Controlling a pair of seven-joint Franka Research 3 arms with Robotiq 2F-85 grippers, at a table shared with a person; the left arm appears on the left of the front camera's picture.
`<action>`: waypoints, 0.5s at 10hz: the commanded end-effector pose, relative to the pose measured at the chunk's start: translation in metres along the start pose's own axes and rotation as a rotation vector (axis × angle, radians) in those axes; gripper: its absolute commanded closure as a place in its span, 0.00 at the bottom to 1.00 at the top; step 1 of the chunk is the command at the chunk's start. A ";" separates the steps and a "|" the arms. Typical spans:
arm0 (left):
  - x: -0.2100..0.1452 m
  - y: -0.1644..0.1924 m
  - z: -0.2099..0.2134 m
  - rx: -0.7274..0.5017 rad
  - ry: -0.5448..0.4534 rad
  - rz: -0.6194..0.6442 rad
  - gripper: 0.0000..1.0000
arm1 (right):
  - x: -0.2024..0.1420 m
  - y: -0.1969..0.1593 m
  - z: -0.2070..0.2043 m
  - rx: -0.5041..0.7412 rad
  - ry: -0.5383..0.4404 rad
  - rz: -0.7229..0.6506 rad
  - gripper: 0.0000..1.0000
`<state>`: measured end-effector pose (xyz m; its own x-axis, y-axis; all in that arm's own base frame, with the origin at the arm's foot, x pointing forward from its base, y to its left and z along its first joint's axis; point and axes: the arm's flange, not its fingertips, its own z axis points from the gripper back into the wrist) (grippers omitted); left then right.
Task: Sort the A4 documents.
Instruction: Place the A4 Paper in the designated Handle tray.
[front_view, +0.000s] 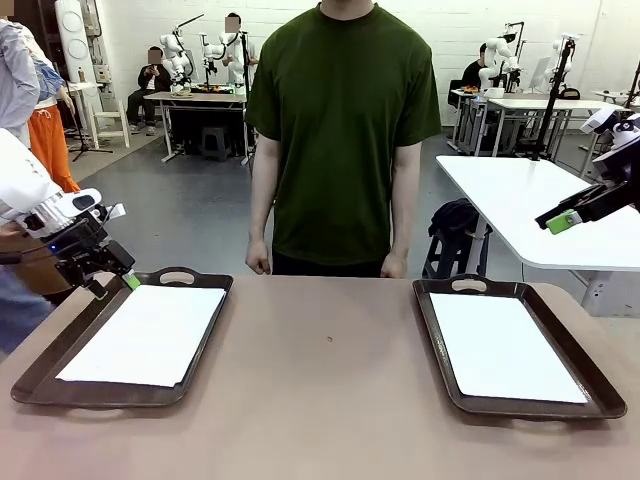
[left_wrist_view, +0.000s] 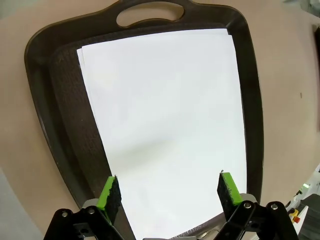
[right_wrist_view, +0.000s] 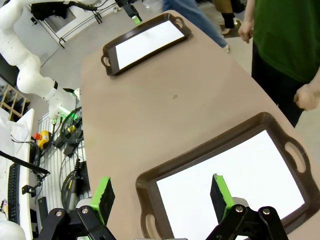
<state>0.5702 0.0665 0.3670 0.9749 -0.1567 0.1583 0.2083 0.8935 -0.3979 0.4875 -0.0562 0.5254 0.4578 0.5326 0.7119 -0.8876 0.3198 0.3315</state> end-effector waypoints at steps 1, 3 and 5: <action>-0.004 -0.003 0.006 -0.021 0.009 0.041 0.00 | 0.001 0.000 -0.002 -0.011 0.001 0.002 0.00; 0.000 0.000 0.000 0.000 0.000 0.000 0.00 | 0.001 0.000 -0.002 -0.011 0.001 0.002 0.00; 0.000 0.000 0.000 0.000 0.000 0.000 0.00 | 0.001 0.000 -0.002 -0.011 0.001 0.002 0.00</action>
<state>0.5697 0.0657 0.3671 0.9757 -0.1554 0.1544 0.2058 0.8917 -0.4031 0.4875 -0.0562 0.5254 0.4578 0.5325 0.7119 -0.8876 0.3198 0.3315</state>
